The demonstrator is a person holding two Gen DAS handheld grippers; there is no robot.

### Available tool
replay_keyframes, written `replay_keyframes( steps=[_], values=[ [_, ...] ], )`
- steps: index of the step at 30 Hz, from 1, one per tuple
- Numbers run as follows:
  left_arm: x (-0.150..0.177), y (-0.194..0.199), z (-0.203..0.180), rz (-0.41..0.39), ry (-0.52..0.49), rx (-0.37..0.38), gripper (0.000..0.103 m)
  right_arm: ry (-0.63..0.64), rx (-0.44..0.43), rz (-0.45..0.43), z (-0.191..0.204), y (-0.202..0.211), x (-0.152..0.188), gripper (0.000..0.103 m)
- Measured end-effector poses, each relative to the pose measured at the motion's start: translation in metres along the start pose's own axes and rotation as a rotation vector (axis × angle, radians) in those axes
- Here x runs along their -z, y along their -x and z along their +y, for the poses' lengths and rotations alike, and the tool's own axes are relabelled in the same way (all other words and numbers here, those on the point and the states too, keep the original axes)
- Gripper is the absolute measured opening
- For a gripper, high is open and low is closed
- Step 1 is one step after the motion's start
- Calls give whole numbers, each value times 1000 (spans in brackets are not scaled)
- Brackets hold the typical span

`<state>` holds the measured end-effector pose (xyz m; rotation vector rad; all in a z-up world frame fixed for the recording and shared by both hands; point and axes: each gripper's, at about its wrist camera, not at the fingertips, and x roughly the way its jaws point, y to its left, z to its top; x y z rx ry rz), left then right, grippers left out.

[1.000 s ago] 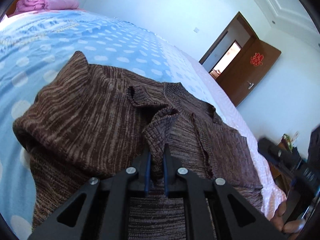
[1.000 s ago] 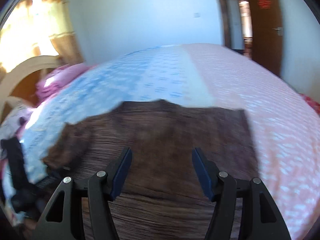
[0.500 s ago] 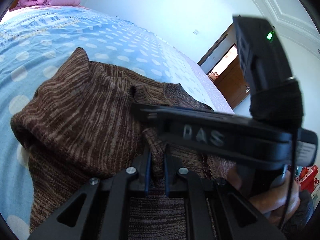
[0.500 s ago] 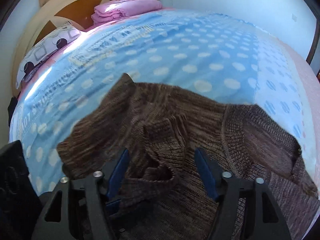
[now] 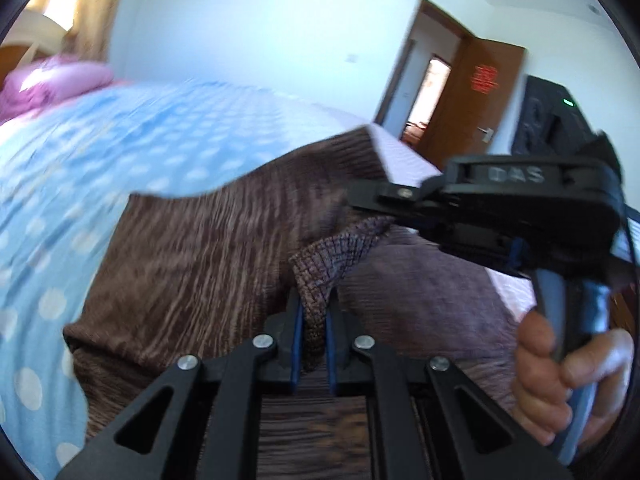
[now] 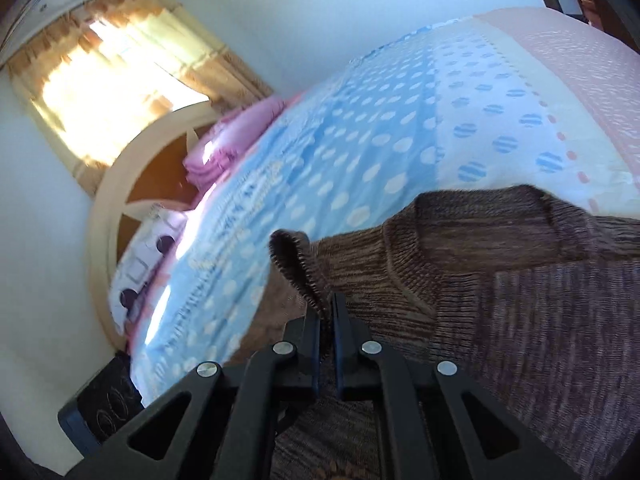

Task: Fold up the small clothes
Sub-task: 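Fold the held sleeve across the sweater body with the left tool, release, then grasp the sweater hem with the left tool while the right tool grasps it too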

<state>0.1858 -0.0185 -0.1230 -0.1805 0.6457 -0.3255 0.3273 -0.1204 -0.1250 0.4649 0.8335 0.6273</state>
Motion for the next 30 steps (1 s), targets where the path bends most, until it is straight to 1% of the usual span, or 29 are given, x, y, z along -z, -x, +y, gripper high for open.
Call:
replay_keyframes(
  steps=[1, 3, 6, 7, 9, 11, 12, 13, 15, 16, 17, 18, 19, 21, 23, 24, 25, 26, 28, 29, 30],
  values=[
    [-1, 1, -14, -4, -40, 2, 11, 6, -3, -17, -2, 10, -1, 5],
    [1, -4, -34, -1, -93, 7, 11, 19, 32, -36, -6, 22, -3, 5],
    [5, -21, -54, 39, -146, 9, 11, -23, 55, -52, -27, 35, -4, 5],
    [7, -27, -57, 55, -154, 8, 11, -36, 73, -56, -36, 39, -2, 5],
    [12, -40, -62, 111, -160, -13, 12, -44, 103, -49, -50, 41, 1, 5],
    [17, -49, -59, 164, -142, -17, 13, -60, 131, -9, -65, 33, 7, 5],
    [18, -51, -57, 176, -133, -11, 14, -74, 169, 7, -73, 30, 11, 5],
    [19, -47, -55, 173, -130, 4, 17, -87, 196, 9, -81, 29, 14, 5],
    [16, -39, -50, 190, -144, 24, 31, -122, 264, -4, -96, 33, 18, 5],
    [14, -32, -43, 202, -144, 43, 45, -145, 305, -32, -101, 42, 20, 5],
    [12, -24, -37, 191, -135, 47, 53, -166, 331, -68, -105, 54, 23, 5],
    [8, -14, -29, 167, -125, 38, 55, -174, 347, -97, -104, 66, 25, 5],
    [2, -4, -20, 133, -116, 19, 56, -160, 362, -125, -97, 80, 29, 5],
    [-11, 5, -4, 92, -104, -35, 56, -110, 364, -145, -82, 96, 38, 5],
    [-26, 4, 19, 60, -74, -144, 56, -56, 331, -124, -64, 99, 46, 5],
    [-29, 0, 37, 61, -57, -186, 56, -27, 315, -102, -55, 96, 50, 5],
    [-30, -4, 53, 70, -38, -244, 56, -2, 308, -83, -46, 91, 54, 5],
    [-30, -8, 64, 88, -26, -292, 55, 32, 306, -61, -36, 85, 58, 5],
    [-19, -8, 83, 138, 2, -364, 51, 131, 326, -28, -14, 69, 68, 5],
    [-13, -7, 89, 156, 19, -388, 45, 173, 339, -17, -6, 63, 74, 5],
    [-6, -2, 99, 172, 34, -404, 44, 208, 349, -2, 1, 54, 80, 5]
  ],
)
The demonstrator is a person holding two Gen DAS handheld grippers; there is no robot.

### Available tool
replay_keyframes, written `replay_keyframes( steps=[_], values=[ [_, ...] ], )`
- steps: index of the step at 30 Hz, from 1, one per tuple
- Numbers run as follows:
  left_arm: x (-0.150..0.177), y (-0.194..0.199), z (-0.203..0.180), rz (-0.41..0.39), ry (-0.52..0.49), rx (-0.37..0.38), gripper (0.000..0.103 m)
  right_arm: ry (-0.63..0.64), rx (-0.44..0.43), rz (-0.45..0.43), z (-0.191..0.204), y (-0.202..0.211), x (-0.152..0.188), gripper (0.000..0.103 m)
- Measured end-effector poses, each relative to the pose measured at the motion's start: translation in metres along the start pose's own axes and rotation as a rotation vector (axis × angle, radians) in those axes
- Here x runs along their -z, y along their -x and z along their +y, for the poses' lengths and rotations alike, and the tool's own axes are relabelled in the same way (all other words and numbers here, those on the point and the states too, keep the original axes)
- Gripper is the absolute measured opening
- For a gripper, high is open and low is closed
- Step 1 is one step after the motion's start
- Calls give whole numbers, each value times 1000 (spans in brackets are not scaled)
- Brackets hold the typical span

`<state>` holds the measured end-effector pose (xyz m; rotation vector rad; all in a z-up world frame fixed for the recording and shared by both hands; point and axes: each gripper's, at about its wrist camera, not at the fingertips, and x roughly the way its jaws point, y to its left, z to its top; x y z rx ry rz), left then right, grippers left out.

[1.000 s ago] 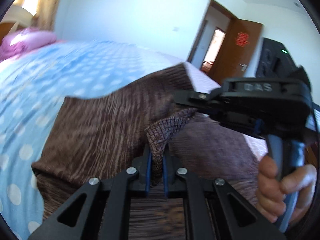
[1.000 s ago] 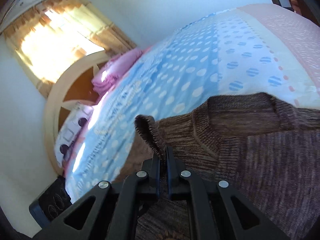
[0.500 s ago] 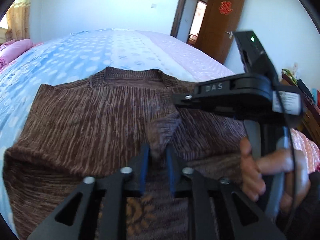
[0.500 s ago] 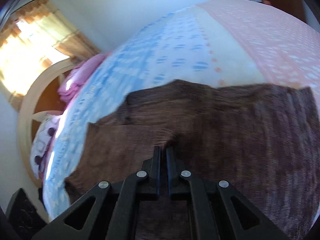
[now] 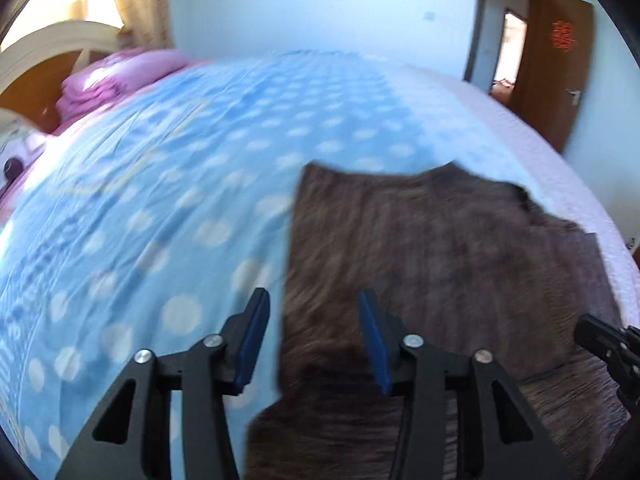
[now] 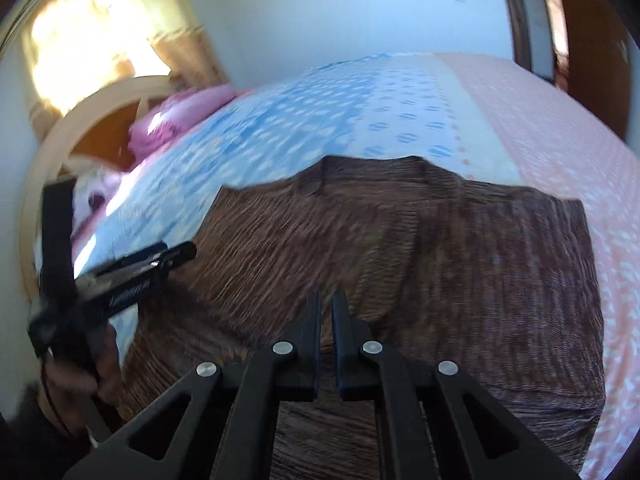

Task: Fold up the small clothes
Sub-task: 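Grasp the sweater hem with the left tool while the right tool grasps it too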

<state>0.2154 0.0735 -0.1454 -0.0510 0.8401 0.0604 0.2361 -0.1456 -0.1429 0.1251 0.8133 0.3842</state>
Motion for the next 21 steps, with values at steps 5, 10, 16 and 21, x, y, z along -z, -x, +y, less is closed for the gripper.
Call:
replay_keyframes(
  steps=[5, 10, 16, 21],
  values=[
    [31, 7, 16, -12, 20, -12, 58, 47, 36, 86, 5, -19, 28, 6],
    [32, 13, 30, -4, 60, -1, 76, -4, 13, 59, -8, -7, 41, 6],
    [46, 54, 52, -86, -17, 94, 75, -54, 102, -10, -15, 67, 69, 6],
    [68, 99, 67, -159, -132, 208, 75, -115, 203, -148, -29, 160, 103, 52]
  ],
)
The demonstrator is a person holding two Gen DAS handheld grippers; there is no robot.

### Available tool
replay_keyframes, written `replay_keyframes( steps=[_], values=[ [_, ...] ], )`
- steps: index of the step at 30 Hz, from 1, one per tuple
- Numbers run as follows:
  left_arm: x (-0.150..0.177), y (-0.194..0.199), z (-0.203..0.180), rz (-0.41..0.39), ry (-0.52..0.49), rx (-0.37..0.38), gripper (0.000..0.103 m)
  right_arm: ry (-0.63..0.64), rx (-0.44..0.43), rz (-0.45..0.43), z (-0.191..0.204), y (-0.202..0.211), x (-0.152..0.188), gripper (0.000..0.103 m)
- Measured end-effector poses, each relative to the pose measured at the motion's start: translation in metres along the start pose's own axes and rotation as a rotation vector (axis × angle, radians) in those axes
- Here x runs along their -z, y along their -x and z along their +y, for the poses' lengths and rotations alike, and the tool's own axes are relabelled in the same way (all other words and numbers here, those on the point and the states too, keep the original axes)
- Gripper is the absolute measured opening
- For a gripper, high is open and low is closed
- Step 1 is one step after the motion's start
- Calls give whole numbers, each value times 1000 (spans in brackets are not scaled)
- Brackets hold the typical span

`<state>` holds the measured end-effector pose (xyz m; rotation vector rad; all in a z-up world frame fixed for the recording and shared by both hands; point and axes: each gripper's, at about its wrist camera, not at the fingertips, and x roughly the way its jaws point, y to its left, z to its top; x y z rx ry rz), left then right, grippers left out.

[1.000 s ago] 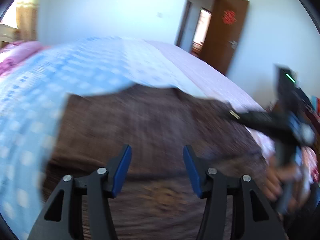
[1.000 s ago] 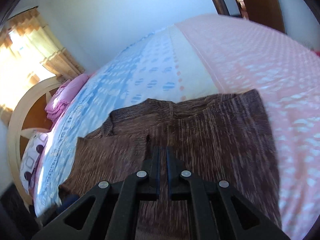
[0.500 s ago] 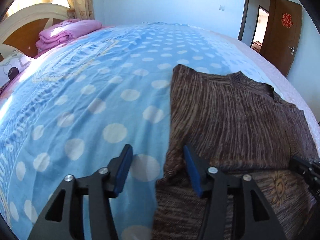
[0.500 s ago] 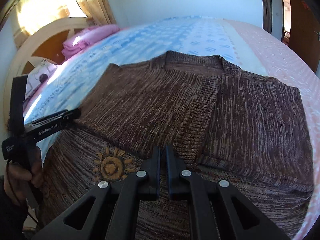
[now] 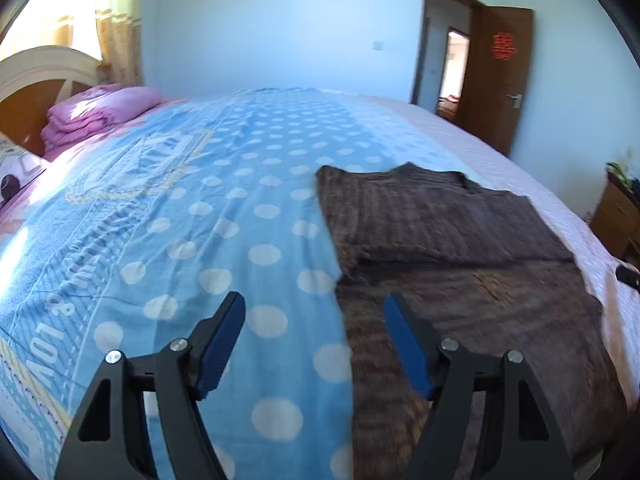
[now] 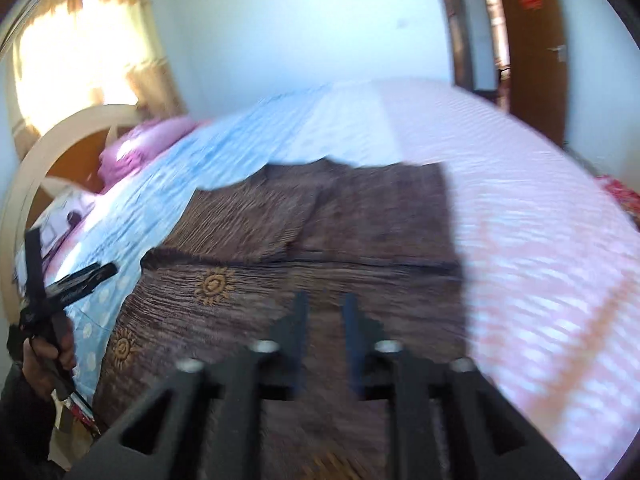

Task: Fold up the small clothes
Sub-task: 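Grasp the sweater hem with the left tool while the right tool grasps it too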

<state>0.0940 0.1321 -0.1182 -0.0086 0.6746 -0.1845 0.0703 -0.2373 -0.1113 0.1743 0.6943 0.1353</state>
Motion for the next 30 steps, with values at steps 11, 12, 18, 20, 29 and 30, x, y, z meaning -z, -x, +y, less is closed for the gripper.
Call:
replay_keyframes(
  steps=[11, 12, 18, 20, 29, 30],
  values=[
    [58, 55, -12, 89, -71, 274, 86, 13, 125, 66, -28, 79, 42, 61],
    [65, 56, -14, 105, -76, 276, 86, 17, 122, 83, -27, 80, 48, 61],
    [102, 61, -17, 200, -48, 317, 86, 66, 154, 242, -20, 73, 85, 61],
    [113, 64, -17, 227, -36, 345, 86, 94, 173, 276, -17, 74, 95, 61],
    [144, 58, -25, 328, 7, 444, 78, 198, 221, 352, 3, 96, 136, 61],
    [146, 56, -28, 334, -3, 430, 78, 196, 215, 358, 4, 98, 137, 61]
  ],
)
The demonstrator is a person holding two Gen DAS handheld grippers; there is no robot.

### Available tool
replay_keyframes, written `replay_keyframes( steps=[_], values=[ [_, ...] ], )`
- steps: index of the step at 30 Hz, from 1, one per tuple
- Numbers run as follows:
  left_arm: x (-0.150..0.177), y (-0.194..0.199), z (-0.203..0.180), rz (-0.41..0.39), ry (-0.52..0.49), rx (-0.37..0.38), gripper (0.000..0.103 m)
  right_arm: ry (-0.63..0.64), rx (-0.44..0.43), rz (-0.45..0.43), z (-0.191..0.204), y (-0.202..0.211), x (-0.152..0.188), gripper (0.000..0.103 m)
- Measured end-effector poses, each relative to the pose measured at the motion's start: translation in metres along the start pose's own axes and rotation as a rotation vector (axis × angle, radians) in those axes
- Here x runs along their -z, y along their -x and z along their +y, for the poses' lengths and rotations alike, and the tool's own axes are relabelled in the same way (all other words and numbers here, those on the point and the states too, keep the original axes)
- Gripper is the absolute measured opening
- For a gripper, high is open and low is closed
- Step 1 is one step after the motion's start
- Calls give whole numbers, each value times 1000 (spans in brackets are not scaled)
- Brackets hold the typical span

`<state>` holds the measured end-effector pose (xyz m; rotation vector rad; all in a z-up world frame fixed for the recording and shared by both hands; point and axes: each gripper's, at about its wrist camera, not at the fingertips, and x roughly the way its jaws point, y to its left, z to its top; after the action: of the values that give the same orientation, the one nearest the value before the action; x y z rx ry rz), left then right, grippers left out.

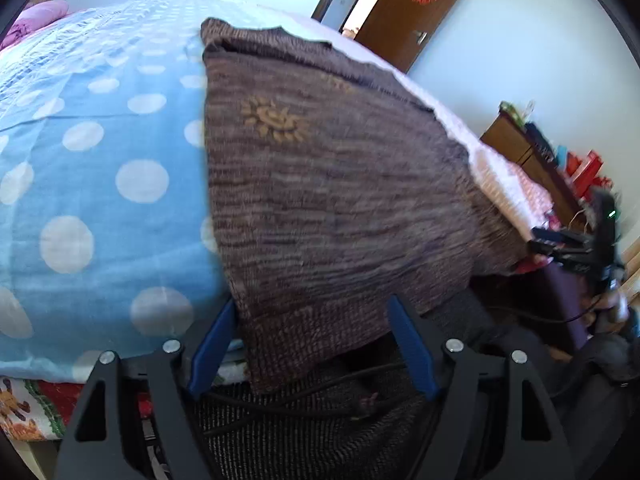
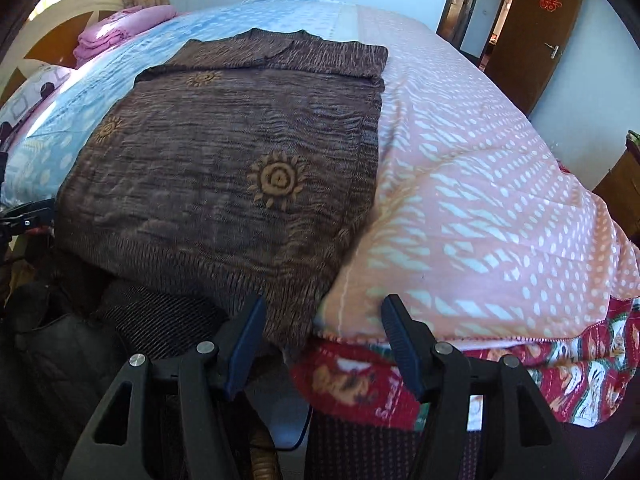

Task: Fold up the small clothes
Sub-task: 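Grasp the sweater hem with the left tool while the right tool grasps it too, then lift the hem and fold it toward the collar with both tools, release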

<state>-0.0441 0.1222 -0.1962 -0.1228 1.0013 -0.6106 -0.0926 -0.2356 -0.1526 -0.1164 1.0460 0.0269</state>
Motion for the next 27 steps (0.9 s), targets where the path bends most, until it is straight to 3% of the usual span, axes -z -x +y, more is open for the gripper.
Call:
replay_keyframes(
  steps=[5, 10, 16, 17, 19, 21, 23, 25, 27],
  values=[
    [0, -2, 1, 7, 9, 5, 78, -72, -79, 8, -8, 5, 0, 61],
    [5, -8, 1, 30, 14, 21, 78, -57, -148, 12, 2, 9, -2, 61],
    [8, -15, 5, 60, 20, 6, 61, -47, -137, 52, 16, -16, -2, 61],
    [9, -14, 8, 57, 30, 9, 57, -24, -132, 60, 21, -20, -2, 58],
    [8, -13, 13, 52, 53, 21, 50, -5, -115, 88, 25, -31, -3, 44],
    [9, -13, 16, 52, 69, 28, 41, -29, -125, 117, 21, -44, -2, 7],
    [10, -14, 17, 56, 70, 20, 24, -44, -107, 108, 16, -46, -2, 5],
    [11, -16, 17, 59, 67, 3, 10, -69, -142, 100, 10, -45, -2, 5],
    [10, -13, 16, 44, 77, 7, 7, -97, -181, 89, 5, -45, -2, 4]
  ],
)
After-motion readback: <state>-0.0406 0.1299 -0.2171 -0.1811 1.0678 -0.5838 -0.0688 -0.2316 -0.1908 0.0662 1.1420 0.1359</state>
